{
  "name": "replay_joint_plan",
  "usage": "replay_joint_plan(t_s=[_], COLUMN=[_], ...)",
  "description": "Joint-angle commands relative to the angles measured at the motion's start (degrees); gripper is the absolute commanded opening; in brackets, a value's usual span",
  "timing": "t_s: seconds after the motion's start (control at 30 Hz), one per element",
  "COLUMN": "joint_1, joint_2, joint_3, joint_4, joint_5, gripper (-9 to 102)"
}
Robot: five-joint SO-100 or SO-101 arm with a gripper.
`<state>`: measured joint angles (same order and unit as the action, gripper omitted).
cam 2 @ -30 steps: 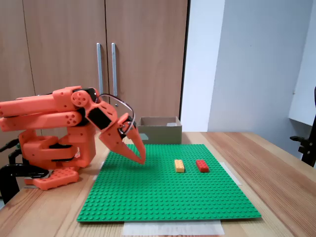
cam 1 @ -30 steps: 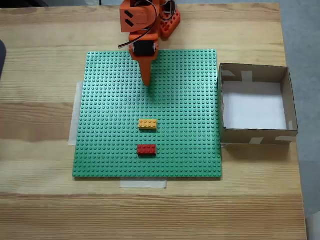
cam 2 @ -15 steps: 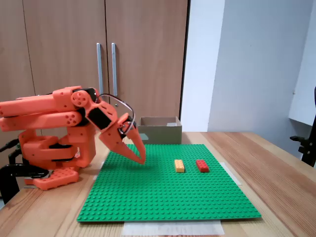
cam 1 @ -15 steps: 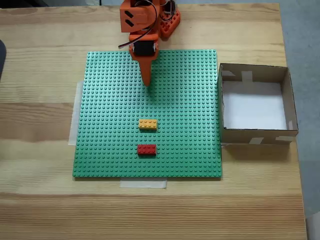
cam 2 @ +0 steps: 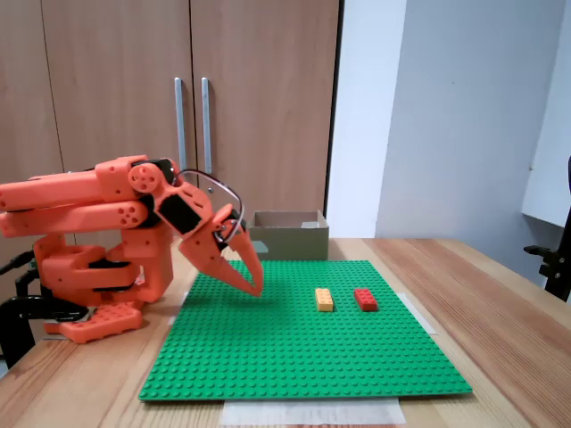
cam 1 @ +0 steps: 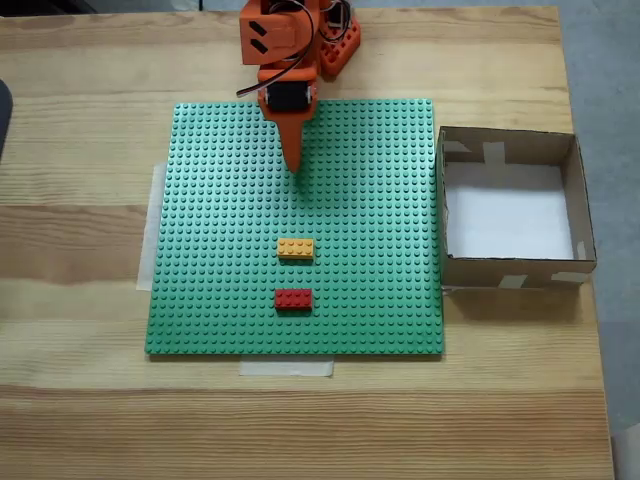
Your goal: Pick the red lego block and put it in the box.
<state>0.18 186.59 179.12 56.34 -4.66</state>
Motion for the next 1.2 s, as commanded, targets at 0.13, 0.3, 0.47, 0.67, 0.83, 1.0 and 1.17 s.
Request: replay_joint_plan(t_s=[0.13, 0.3, 0.47, 0.67, 0.83, 1.0, 1.17], joint_1=[0.00, 0.26, 0.09, -0.62, -0.18, -0.44, -1.32], joint_2=[0.35, 0.35, -0.62, -4.57, -9.93, -14.33, -20.21], joint_3=[0.26, 0.26, 0.00, -2.81, -8.00, -14.15, -20.92], joint_4=[-0.79, -0.79, -1.23, -0.79, 0.00, 3.78, 7.21], joint_5=[-0.53, -0.18, -0.35, -1.41, -2.72, -2.55, -1.58], gripper=[-1, -1, -1, -1, -1, -1, 0])
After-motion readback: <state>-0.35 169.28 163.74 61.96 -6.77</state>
